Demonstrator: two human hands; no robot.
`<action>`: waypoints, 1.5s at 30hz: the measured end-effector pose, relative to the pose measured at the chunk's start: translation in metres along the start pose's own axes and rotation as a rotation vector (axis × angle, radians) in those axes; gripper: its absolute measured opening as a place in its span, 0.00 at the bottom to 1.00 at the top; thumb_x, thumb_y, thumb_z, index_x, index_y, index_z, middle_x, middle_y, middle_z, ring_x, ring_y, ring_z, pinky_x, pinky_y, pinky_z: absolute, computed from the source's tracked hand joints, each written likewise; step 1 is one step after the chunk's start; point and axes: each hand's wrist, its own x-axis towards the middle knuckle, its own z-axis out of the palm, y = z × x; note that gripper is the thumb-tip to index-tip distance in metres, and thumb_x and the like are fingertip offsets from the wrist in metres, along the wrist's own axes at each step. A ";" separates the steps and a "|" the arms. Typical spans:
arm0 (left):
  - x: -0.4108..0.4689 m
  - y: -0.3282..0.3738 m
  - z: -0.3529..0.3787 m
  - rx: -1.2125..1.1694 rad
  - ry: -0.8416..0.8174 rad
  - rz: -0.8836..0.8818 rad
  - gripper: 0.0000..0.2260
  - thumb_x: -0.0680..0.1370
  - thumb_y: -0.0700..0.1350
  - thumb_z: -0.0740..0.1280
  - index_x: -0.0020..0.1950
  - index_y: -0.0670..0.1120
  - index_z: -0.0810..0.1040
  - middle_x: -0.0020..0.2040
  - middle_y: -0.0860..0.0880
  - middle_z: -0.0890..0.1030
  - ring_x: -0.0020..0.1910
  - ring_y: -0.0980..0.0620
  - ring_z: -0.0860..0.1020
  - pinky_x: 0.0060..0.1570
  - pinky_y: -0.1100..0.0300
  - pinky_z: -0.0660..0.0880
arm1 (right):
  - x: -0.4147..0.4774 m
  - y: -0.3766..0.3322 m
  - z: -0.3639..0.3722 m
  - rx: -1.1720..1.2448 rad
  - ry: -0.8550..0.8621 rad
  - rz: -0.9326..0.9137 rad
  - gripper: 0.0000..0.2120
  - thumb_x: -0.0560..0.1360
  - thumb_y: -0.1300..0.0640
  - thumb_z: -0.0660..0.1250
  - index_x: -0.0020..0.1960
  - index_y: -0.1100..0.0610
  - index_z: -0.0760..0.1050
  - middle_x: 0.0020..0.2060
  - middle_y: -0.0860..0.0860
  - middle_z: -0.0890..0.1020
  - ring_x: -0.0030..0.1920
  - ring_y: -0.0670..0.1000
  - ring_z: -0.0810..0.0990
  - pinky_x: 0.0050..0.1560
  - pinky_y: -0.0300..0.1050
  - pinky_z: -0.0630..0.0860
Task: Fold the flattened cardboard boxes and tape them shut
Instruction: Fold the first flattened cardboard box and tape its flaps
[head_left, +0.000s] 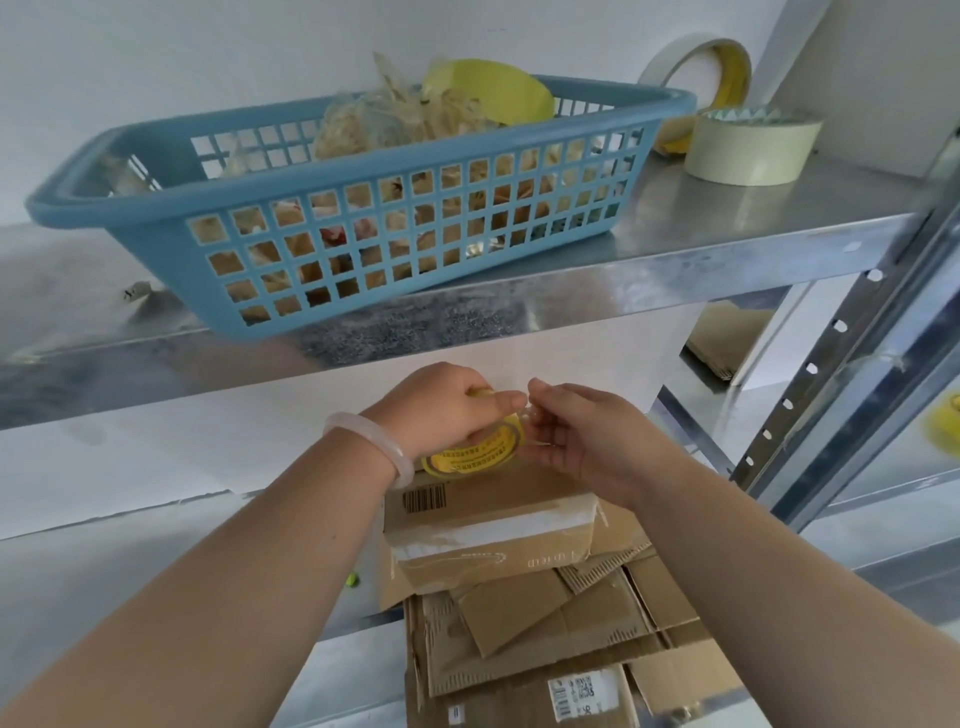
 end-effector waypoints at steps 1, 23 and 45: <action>-0.001 -0.001 0.001 -0.005 0.033 0.001 0.28 0.70 0.72 0.61 0.32 0.46 0.77 0.27 0.51 0.77 0.24 0.58 0.73 0.32 0.61 0.69 | 0.002 0.003 -0.001 -0.020 0.010 0.002 0.08 0.78 0.57 0.68 0.45 0.61 0.75 0.38 0.56 0.77 0.40 0.52 0.77 0.43 0.47 0.81; -0.014 -0.034 0.005 -0.205 0.167 0.043 0.14 0.72 0.63 0.67 0.38 0.53 0.81 0.28 0.57 0.76 0.29 0.62 0.73 0.31 0.68 0.68 | 0.010 0.010 -0.024 -0.225 0.320 -0.125 0.07 0.78 0.61 0.67 0.46 0.64 0.72 0.31 0.54 0.82 0.34 0.50 0.85 0.39 0.46 0.83; -0.018 -0.033 0.008 -0.206 0.230 0.121 0.14 0.70 0.66 0.64 0.45 0.60 0.79 0.36 0.59 0.80 0.35 0.61 0.77 0.35 0.70 0.69 | 0.007 0.021 -0.047 0.047 0.377 -0.030 0.05 0.78 0.63 0.67 0.50 0.64 0.73 0.35 0.57 0.79 0.30 0.49 0.82 0.43 0.49 0.84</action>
